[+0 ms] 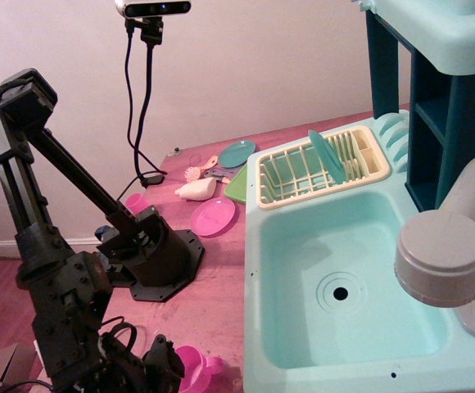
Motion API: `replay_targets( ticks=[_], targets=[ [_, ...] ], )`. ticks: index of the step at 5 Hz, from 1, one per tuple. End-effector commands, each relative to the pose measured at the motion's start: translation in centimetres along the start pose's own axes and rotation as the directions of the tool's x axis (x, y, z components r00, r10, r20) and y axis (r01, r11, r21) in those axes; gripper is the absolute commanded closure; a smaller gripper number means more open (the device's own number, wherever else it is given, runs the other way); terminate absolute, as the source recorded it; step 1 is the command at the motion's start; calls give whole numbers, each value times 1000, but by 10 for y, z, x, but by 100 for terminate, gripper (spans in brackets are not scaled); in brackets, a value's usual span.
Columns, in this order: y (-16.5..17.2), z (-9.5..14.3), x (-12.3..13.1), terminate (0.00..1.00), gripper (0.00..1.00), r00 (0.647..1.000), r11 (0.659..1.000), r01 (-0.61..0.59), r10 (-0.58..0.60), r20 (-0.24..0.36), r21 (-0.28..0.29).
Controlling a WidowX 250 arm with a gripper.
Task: Put cup from anywhere into sink
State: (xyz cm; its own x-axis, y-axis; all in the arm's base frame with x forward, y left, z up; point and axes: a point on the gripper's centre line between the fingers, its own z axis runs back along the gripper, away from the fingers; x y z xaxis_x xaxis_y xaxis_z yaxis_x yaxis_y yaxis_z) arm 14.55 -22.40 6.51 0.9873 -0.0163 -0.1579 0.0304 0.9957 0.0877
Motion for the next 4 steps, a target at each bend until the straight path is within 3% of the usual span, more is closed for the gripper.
replay_targets(
  ticks=[1, 4],
  targets=[
    [0, 0, 0, 0, 0, 1000, 1000, 0, 0, 0, 0],
    [-6, -29, -3, 0, 0, 999, 1000, 16, -17, -38, -18]
  ],
)
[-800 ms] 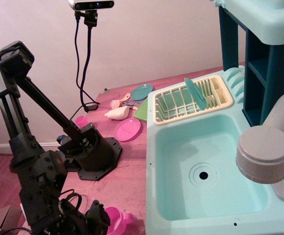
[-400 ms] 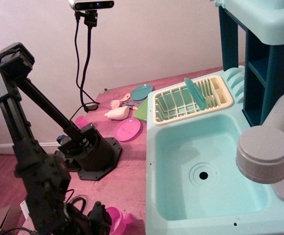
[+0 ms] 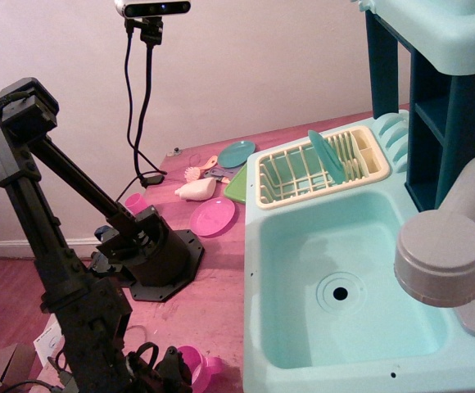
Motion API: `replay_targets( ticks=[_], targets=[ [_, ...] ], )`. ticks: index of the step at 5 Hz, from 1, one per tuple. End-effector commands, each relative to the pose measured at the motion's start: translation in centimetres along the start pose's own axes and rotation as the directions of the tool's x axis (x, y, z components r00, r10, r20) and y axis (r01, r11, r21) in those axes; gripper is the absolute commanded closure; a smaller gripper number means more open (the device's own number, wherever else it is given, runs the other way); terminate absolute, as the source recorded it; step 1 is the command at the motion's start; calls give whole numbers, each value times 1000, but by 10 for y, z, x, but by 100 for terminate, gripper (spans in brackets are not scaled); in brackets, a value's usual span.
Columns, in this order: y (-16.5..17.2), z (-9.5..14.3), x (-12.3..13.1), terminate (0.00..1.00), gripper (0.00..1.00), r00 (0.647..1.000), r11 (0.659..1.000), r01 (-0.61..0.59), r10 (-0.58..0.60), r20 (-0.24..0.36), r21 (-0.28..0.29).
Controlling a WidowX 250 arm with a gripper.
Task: Put cup from anywhere into sink
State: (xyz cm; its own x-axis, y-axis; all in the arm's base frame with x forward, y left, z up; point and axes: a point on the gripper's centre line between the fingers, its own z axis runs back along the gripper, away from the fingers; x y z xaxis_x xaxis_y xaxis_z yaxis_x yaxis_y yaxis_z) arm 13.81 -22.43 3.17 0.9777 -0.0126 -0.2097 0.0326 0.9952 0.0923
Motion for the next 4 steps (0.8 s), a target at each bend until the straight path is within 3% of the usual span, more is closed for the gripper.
replay_targets(
  ticks=[1, 2, 4],
  targets=[
    [-4, 2, 0, 0, 0, 1000, 999, 20, -20, 18, -26],
    [-3, 7, 7, 0, 100, 1000, 1000, 18, -18, 17, 0],
    [3, 21, 17, 0, 100, 999, 999, 27, -28, 31, 26]
  ],
)
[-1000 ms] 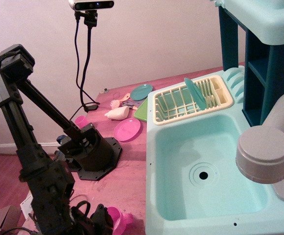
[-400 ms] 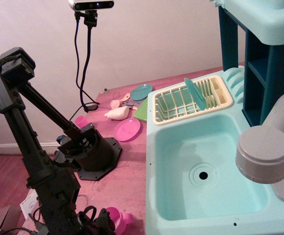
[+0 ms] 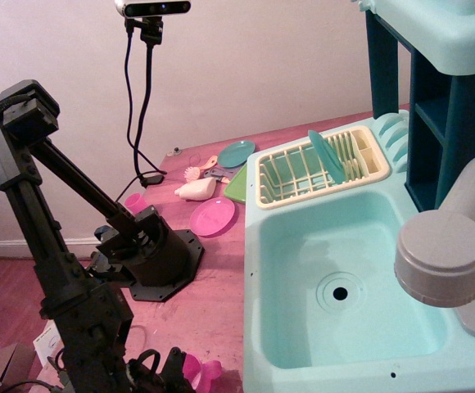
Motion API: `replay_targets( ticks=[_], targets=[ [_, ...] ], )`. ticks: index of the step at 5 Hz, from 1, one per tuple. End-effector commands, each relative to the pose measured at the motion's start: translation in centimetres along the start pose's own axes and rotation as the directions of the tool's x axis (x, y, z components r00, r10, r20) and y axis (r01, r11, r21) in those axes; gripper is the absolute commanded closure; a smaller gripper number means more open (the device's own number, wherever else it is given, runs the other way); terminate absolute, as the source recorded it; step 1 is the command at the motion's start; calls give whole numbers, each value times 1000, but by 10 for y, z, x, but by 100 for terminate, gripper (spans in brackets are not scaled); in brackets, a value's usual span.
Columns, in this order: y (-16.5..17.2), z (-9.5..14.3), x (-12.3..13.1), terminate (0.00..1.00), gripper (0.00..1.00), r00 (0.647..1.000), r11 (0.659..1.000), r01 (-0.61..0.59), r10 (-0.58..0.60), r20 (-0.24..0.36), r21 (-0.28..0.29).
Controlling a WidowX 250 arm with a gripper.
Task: Put cup from anywhere into sink
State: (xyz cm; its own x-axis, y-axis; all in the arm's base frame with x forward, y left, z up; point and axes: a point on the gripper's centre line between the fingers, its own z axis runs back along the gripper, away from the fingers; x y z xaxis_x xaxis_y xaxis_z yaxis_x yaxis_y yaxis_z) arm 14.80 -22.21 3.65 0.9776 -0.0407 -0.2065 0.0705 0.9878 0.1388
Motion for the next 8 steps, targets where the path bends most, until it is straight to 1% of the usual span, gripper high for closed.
replay_targets(
  ticks=[1, 2, 3, 4, 5, 6, 7, 8],
  targets=[
    [7, 24, 10, 0, 100, 999, 1000, -7, 7, 38, -10],
    [23, 46, 5, 0, 100, 998, 1000, -16, 15, 58, 19],
    [50, 81, -6, 0, 100, 998, 998, -24, 20, 62, 63],
    [79, 116, -10, 0, 100, 996, 992, -10, -1, 88, 122],
    [103, 148, 5, 0, 100, 985, 982, -71, 41, 170, 175],
    [116, 168, 36, 0, 100, 970, 972, -151, 111, 215, 181],
    [122, 180, 63, 0, 100, 978, 975, -119, 83, 189, 190],
    [123, 182, 86, 0, 100, 984, 977, -89, 56, 168, 191]
  ],
)
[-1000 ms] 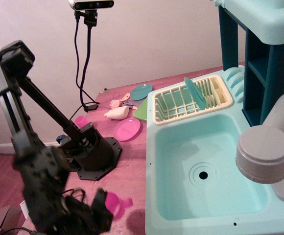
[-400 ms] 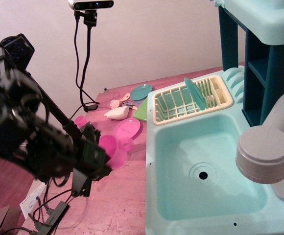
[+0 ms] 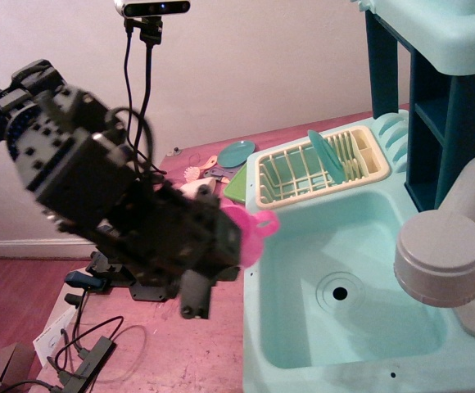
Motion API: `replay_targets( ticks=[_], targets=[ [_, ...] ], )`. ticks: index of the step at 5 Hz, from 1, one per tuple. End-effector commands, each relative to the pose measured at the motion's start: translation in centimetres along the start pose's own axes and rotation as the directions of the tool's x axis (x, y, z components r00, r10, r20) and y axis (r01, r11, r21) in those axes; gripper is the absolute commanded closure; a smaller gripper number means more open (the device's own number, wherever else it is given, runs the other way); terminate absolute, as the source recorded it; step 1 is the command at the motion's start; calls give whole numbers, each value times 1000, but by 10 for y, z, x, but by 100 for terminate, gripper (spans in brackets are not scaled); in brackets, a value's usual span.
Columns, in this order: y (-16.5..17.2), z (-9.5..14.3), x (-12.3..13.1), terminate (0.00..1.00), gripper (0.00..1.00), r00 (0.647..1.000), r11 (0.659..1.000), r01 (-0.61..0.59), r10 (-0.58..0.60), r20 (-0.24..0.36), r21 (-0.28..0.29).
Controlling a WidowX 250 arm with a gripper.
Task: Put cup from anywhere into sink
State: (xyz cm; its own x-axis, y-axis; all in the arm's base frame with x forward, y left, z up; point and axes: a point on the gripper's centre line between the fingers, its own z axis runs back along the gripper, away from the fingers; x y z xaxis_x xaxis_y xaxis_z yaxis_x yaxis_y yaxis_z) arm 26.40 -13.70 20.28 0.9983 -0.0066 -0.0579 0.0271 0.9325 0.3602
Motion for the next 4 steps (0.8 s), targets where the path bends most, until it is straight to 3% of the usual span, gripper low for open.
replay_targets(
  ticks=[1, 4],
  targets=[
    [3, -5, 33, 0, 100, 999, 999, 31, -30, 13, -38],
    [-24, -66, 59, 0, 100, 992, 990, 98, -105, -64, -106]
  ],
)
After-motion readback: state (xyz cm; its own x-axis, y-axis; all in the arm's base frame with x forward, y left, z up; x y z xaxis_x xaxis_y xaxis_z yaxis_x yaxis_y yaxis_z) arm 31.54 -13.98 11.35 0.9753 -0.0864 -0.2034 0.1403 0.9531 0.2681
